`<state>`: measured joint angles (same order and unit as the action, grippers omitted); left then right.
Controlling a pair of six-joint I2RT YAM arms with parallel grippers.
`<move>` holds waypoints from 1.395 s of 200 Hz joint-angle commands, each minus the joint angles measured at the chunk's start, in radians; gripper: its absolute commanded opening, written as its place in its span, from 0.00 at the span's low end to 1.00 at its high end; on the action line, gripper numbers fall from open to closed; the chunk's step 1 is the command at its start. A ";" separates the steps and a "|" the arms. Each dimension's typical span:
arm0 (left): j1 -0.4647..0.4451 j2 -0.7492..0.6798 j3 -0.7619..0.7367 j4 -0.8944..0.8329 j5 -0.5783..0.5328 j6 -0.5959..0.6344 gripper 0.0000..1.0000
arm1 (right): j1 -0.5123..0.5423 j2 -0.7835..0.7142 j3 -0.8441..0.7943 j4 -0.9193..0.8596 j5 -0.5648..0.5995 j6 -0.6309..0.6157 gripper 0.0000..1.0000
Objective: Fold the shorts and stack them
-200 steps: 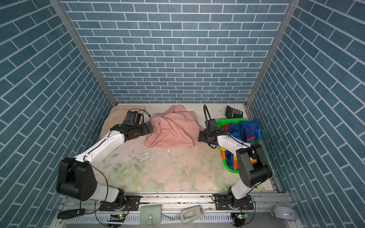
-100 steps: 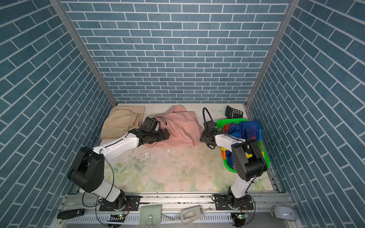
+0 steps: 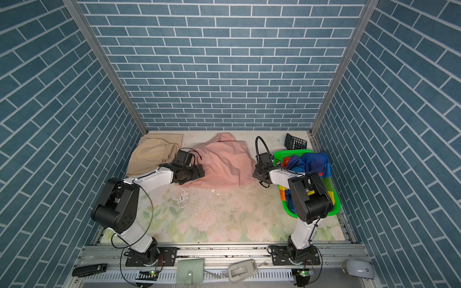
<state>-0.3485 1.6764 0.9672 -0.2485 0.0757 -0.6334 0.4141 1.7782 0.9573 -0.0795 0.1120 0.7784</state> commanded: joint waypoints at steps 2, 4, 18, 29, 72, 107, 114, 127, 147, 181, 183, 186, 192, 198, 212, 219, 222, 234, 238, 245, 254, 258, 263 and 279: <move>0.008 -0.019 -0.019 -0.010 -0.005 0.022 1.00 | -0.001 0.054 -0.022 0.043 0.008 0.033 0.40; 0.009 -0.021 -0.019 -0.013 -0.005 0.024 1.00 | 0.000 0.056 -0.023 0.049 0.004 0.032 0.38; 0.009 -0.056 -0.015 -0.028 0.003 0.032 1.00 | -0.001 0.067 -0.028 0.084 -0.015 0.029 0.21; 0.009 -0.097 -0.017 -0.039 0.009 0.032 1.00 | 0.000 0.067 -0.033 0.103 -0.022 0.027 0.10; 0.065 -0.291 -0.083 -0.089 0.057 0.004 0.99 | -0.001 -0.002 -0.032 0.103 -0.034 -0.009 0.00; 0.121 -0.410 -0.178 -0.144 0.092 -0.005 1.00 | 0.000 -0.099 -0.009 0.038 -0.016 -0.066 0.00; 0.121 -0.425 -0.199 -0.147 0.099 -0.006 1.00 | 0.000 -0.110 -0.001 0.026 -0.016 -0.076 0.00; 0.122 -0.451 -0.249 -0.137 0.119 -0.017 1.00 | 0.001 -0.129 0.013 0.006 -0.015 -0.090 0.00; 0.122 -0.473 -0.327 -0.128 0.111 -0.027 1.00 | 0.000 -0.154 0.027 -0.012 -0.019 -0.100 0.00; 0.123 -0.462 -0.427 -0.016 0.142 -0.092 0.99 | 0.000 -0.224 0.054 -0.044 -0.017 -0.124 0.00; 0.122 -0.460 -0.430 -0.009 0.142 -0.095 0.99 | 0.000 -0.230 0.057 -0.047 -0.015 -0.125 0.00; 0.122 -0.456 -0.434 0.001 0.143 -0.100 0.99 | -0.002 -0.238 0.062 -0.052 -0.014 -0.129 0.00; 0.122 -0.445 -0.442 0.025 0.142 -0.113 0.99 | -0.001 -0.249 0.071 -0.063 -0.009 -0.138 0.00; 0.122 -0.435 -0.451 0.054 0.145 -0.130 0.99 | -0.001 -0.263 0.080 -0.073 -0.006 -0.145 0.00; 0.121 -0.413 -0.471 0.117 0.158 -0.168 0.98 | -0.002 -0.286 0.105 -0.104 -0.007 -0.165 0.00; 0.121 -0.403 -0.477 0.140 0.157 -0.185 0.97 | -0.001 -0.296 0.114 -0.119 -0.006 -0.172 0.00; 0.121 -0.399 -0.480 0.149 0.155 -0.191 0.97 | -0.001 -0.301 0.116 -0.123 -0.006 -0.175 0.00; 0.123 -0.388 -0.497 0.189 0.139 -0.220 0.96 | -0.003 -0.322 0.113 -0.129 -0.007 -0.179 0.00; 0.122 -0.384 -0.504 0.203 0.137 -0.232 0.96 | -0.004 -0.330 0.111 -0.129 -0.007 -0.179 0.00; 0.122 -0.376 -0.513 0.230 0.130 -0.248 0.95 | -0.006 -0.344 0.109 -0.131 -0.006 -0.180 0.00; 0.123 -0.361 -0.524 0.260 0.131 -0.268 0.93 | -0.007 -0.359 0.109 -0.135 -0.006 -0.180 0.00; 0.122 -0.355 -0.529 0.281 0.136 -0.275 0.91 | -0.008 -0.365 0.109 -0.136 -0.007 -0.181 0.00; 0.122 -0.341 -0.533 0.304 0.143 -0.282 0.89 | -0.009 -0.372 0.110 -0.138 -0.005 -0.182 0.00; 0.122 -0.299 -0.530 0.343 0.159 -0.290 0.82 | -0.011 -0.378 0.122 -0.151 -0.008 -0.187 0.00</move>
<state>-0.2287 1.3087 0.4717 0.0330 0.2234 -0.8703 0.4107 1.4277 1.0538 -0.1787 0.0898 0.6231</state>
